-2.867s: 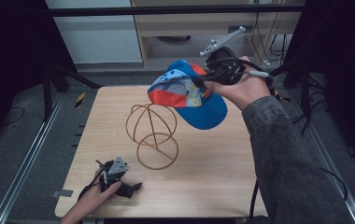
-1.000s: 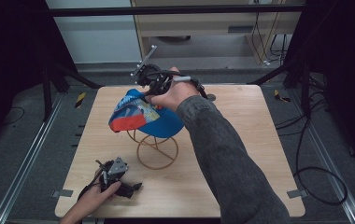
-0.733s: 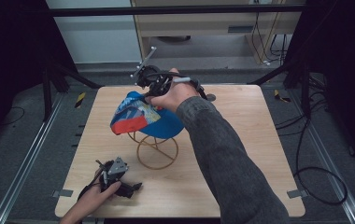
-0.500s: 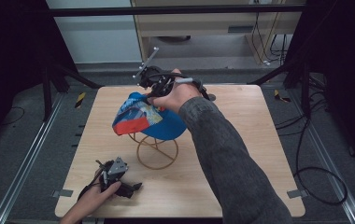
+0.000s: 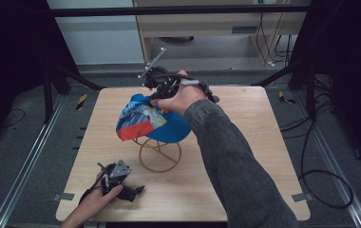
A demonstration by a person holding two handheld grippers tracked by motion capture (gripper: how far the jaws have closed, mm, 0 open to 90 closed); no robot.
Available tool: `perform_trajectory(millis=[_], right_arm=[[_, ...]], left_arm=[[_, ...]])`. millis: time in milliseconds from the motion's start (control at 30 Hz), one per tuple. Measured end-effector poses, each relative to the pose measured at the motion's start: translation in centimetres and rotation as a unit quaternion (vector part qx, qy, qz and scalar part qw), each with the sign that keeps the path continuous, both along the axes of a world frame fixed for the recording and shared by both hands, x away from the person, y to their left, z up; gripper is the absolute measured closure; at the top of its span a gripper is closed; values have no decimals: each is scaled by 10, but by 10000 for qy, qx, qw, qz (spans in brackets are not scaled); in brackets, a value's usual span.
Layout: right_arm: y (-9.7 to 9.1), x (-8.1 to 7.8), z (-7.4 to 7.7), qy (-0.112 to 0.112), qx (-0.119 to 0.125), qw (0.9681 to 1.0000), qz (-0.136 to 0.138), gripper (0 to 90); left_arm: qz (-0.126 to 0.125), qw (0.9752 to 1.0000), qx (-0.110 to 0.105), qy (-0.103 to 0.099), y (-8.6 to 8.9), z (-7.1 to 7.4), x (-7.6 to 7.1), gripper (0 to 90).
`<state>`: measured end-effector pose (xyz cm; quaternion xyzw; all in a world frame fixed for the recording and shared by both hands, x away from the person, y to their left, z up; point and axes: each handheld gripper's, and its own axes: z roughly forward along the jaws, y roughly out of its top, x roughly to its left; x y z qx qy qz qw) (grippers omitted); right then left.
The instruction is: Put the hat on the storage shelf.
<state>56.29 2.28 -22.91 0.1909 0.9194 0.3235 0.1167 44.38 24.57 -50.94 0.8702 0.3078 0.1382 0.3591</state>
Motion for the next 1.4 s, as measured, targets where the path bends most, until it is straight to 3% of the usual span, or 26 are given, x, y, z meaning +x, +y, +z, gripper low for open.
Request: perform_trajectory(millis=[333,667,1400], right_arm=[[-4,-6,1,-78,235,9996,-165,481],[-13,-11,1,-100,390,9986,-349,290],[-44,-23,3,-195,746,9951,-622,85]], left_arm=[[-1,10000,0,0,0,0,0,0],[-1,10000,3,-1,0,0,0,0],[-5,10000,7,-1,0,0,0,0]])
